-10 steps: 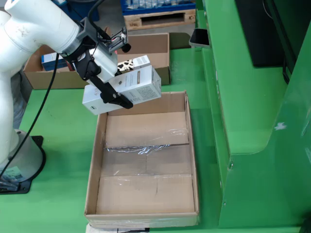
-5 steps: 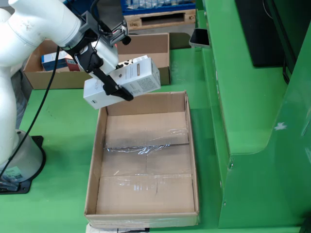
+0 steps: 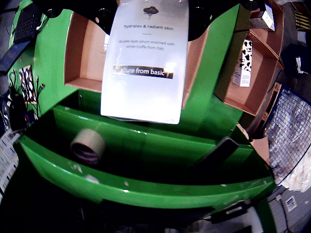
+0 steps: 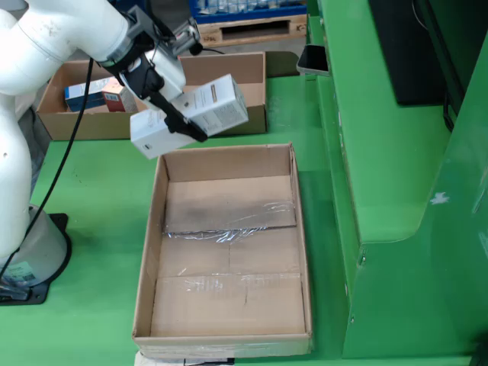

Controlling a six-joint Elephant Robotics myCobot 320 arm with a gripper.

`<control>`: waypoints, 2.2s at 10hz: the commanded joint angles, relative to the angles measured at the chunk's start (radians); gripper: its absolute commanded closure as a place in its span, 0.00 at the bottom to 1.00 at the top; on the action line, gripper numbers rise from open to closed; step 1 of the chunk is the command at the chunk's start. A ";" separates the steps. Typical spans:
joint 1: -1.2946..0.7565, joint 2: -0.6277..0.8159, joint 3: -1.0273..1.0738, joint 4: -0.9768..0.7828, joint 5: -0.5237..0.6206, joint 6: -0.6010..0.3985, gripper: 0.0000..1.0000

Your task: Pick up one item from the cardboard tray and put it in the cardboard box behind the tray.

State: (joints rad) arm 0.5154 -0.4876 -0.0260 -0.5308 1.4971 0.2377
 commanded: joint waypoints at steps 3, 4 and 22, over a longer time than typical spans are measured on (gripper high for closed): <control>0.067 0.050 0.026 0.012 0.008 -0.004 1.00; 0.086 0.064 0.026 0.000 0.006 -0.001 1.00; 0.547 0.336 0.026 -0.344 -0.054 0.133 1.00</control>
State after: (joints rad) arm 0.9556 -0.2393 -0.0215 -0.8098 1.4680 0.3297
